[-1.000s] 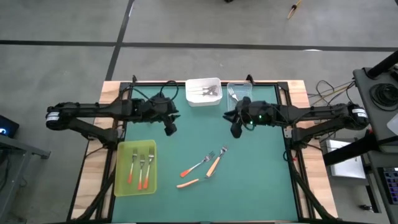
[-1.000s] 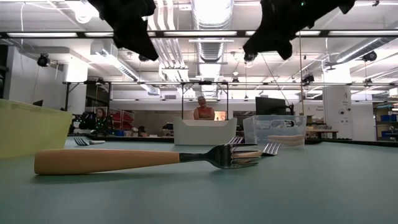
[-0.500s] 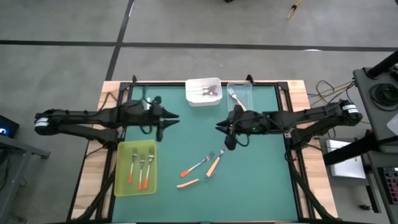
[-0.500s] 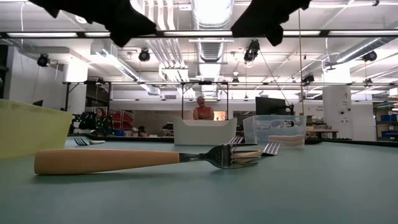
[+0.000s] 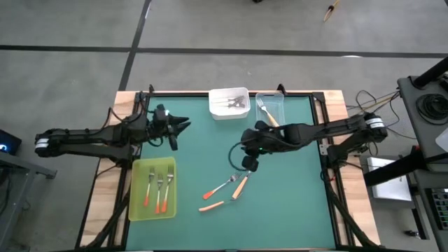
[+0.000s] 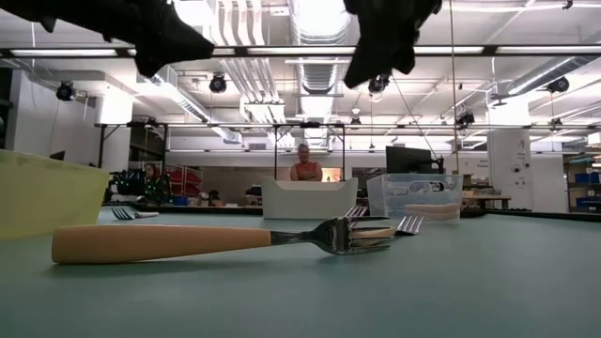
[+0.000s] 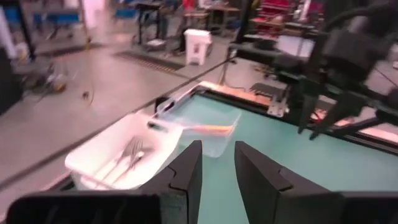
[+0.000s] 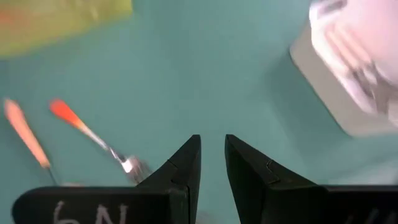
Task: Sort silverware by color (type)
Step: Put the white fork into the white bin
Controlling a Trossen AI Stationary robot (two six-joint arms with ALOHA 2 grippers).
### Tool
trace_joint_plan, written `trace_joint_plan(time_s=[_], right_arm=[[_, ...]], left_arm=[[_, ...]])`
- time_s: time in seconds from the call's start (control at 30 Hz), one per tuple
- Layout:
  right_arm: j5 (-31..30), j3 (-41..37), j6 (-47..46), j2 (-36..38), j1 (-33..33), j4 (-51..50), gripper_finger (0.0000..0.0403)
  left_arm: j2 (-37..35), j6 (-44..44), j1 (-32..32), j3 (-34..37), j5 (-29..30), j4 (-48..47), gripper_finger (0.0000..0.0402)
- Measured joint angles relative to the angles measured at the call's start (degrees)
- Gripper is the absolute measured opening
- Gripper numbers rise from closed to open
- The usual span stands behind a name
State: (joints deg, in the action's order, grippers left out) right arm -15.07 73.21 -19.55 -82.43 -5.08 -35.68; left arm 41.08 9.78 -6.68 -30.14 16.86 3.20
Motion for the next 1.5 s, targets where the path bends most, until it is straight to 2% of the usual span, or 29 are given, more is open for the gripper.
trace_joint_plan(time_s=[0.17, 0.27, 0.33, 0.47, 0.8, 0.93, 1.07, 1.17, 1.23, 1.37, 1.5], right_arm=[[0.04, 4.27, -0.02, -4.45, 0.00, -10.12, 0.0063], [0.05, 5.49, -0.02, -6.31, 0.00, -14.20, 0.0063], [0.08, 5.51, -0.02, -7.22, -0.02, -16.32, 0.0063], [0.15, 5.38, 0.00, -8.41, -0.02, -18.00, 0.0063], [0.00, 5.14, 2.80, -8.72, 0.11, -17.16, 0.0063], [-0.01, 5.14, 4.26, -8.71, 0.11, -17.17, 0.0063], [-2.41, 5.14, 9.17, -8.70, 0.13, -15.70, 0.0063], [-6.08, 5.14, 13.71, -8.66, 0.42, -15.32, 0.0063], [-6.44, 5.14, 16.66, -8.66, 1.27, -15.16, 0.0063], [-6.37, 5.14, 22.59, -8.59, 4.30, -15.62, 0.0063], [-5.88, 5.09, 28.27, -7.46, 9.46, -17.62, 0.0063]], left_arm=[[-0.06, 6.47, 0.02, -0.08, 6.55, -4.23, 0.0077], [-0.05, 11.28, -0.20, -0.47, 14.10, -10.61, 0.0077], [-0.01, 14.37, -0.60, -1.43, 16.54, -16.64, 0.0077], [1.13, 20.14, -2.32, -2.72, 16.23, -24.65, 0.0077], [8.70, 24.93, -11.07, -2.40, 12.84, -34.10, 0.0077], [13.58, 25.67, -14.90, -2.38, 12.66, -34.27, 0.0077], [19.73, 25.25, -23.43, -2.61, 13.10, -34.16, 0.0077], [24.02, 23.65, -30.93, -2.95, 8.89, -34.14, 0.0077], [26.65, 23.11, -34.53, -3.49, 5.64, -33.79, 0.0078], [32.68, 21.33, -37.43, -5.29, 4.44, -32.27, 0.0094], [39.04, 19.78, -37.41, -9.62, 3.92, -31.69, 0.0127]])
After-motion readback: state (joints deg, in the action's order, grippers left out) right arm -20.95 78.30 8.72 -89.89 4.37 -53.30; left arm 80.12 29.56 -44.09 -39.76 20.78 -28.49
